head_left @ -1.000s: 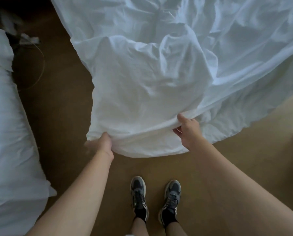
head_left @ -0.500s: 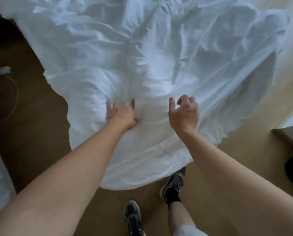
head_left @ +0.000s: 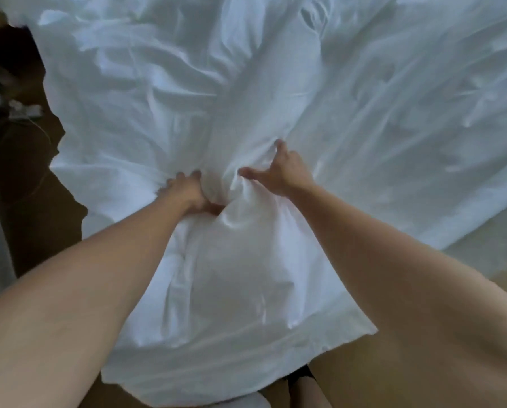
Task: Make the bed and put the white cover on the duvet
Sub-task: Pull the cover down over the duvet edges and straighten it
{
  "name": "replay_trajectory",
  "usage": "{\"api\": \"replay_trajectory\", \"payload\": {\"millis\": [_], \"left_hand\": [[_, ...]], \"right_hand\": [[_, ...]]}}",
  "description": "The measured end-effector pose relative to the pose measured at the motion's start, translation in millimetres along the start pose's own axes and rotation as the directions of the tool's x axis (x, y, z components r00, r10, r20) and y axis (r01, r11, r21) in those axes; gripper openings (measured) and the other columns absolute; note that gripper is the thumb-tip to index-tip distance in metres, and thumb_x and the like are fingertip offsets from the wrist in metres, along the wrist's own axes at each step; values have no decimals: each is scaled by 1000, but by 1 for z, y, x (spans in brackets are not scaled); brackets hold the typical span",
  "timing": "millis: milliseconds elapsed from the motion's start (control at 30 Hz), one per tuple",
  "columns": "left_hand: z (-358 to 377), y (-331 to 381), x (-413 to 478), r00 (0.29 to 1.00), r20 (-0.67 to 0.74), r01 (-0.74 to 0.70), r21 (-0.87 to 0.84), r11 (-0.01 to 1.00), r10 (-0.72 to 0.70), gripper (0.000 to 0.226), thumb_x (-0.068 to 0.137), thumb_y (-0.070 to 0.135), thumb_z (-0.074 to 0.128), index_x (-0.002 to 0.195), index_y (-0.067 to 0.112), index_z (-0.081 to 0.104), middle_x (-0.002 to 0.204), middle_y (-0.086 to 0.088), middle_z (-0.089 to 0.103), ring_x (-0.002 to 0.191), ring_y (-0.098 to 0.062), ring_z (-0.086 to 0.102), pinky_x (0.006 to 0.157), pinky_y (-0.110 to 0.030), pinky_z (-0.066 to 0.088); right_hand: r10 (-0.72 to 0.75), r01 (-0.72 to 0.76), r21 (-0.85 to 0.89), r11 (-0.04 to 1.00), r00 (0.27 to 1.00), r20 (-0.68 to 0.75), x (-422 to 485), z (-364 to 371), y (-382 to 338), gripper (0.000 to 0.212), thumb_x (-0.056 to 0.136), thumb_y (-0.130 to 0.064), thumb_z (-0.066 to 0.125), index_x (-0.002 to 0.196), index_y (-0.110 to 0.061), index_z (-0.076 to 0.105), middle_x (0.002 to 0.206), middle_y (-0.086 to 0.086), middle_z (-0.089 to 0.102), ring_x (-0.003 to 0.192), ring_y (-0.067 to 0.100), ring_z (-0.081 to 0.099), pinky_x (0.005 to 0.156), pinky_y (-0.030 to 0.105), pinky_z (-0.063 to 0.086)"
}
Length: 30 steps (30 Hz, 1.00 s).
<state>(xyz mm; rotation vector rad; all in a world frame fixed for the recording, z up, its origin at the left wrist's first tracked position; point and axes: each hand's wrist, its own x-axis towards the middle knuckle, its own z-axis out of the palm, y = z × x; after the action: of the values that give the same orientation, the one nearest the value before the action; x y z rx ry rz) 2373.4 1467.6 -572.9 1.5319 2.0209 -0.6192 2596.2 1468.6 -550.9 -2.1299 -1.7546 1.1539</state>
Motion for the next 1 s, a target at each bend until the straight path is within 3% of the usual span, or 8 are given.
{"api": "replay_trajectory", "payload": {"millis": [133,267,400,567,633,700,800,1000], "left_hand": [[14,6,38,994,-108,-27,-44,999,23,96,64,67,80,136,26,33,130,-13,43,122,-40,46,94,-52,48],[17,-3,49,970,-70,-242,-149,959,234,50,82,45,76,121,17,60,118,-15,68,105,-37,65,80,-37,50],[-93,-36,46,881,-386,-379,-235,895,272,30,88,31,77,112,13,72,110,-22,72,104,-39,67,82,-41,52],[-234,-49,71,516,-841,-323,-14,946,164,17,92,23,61,97,7,57,101,-23,64,91,-46,60,65,-41,38],[-231,-26,92,595,-803,-157,-72,985,36,32,93,22,57,123,10,53,127,-20,55,110,-43,55,81,-46,43],[-207,4,97,744,-667,-88,-67,994,21,69,89,32,62,151,21,34,154,-21,32,135,-44,38,108,-54,31],[-131,40,69,830,-337,-402,191,895,445,107,74,65,71,160,36,14,168,-11,-5,154,-37,-2,117,-71,6],[-31,-22,81,975,84,-221,238,946,206,143,58,74,80,158,41,-16,158,-5,-42,150,-39,-27,122,-62,-4]], "right_hand": [[77,-49,-105,993,956,282,50,27,-16,62,82,-69,64,106,-11,70,105,8,72,88,27,69,76,35,56],[-7,59,-171,984,957,291,64,49,-18,42,105,-30,44,129,-1,61,134,24,59,120,38,58,96,38,46],[-114,106,-75,992,987,-113,60,3,-48,34,104,-11,40,99,9,66,109,33,65,102,46,61,88,45,40],[-58,154,90,984,753,-655,101,-49,-143,36,106,-16,37,92,4,63,98,29,66,95,42,59,80,41,29],[-41,167,167,972,814,-580,131,-36,-150,37,106,-32,41,106,-1,61,112,26,66,106,40,60,86,41,35],[-123,111,-79,991,979,-165,141,12,-123,68,97,-62,42,146,-14,40,149,23,44,139,40,40,111,47,30],[-82,215,-497,841,958,275,115,80,-64,99,89,-79,33,161,-24,-7,167,13,-15,153,38,-14,122,58,-7],[-240,308,-533,788,951,194,91,51,6,98,86,-79,40,162,-28,6,169,5,-8,155,23,-13,123,45,-16]]}}
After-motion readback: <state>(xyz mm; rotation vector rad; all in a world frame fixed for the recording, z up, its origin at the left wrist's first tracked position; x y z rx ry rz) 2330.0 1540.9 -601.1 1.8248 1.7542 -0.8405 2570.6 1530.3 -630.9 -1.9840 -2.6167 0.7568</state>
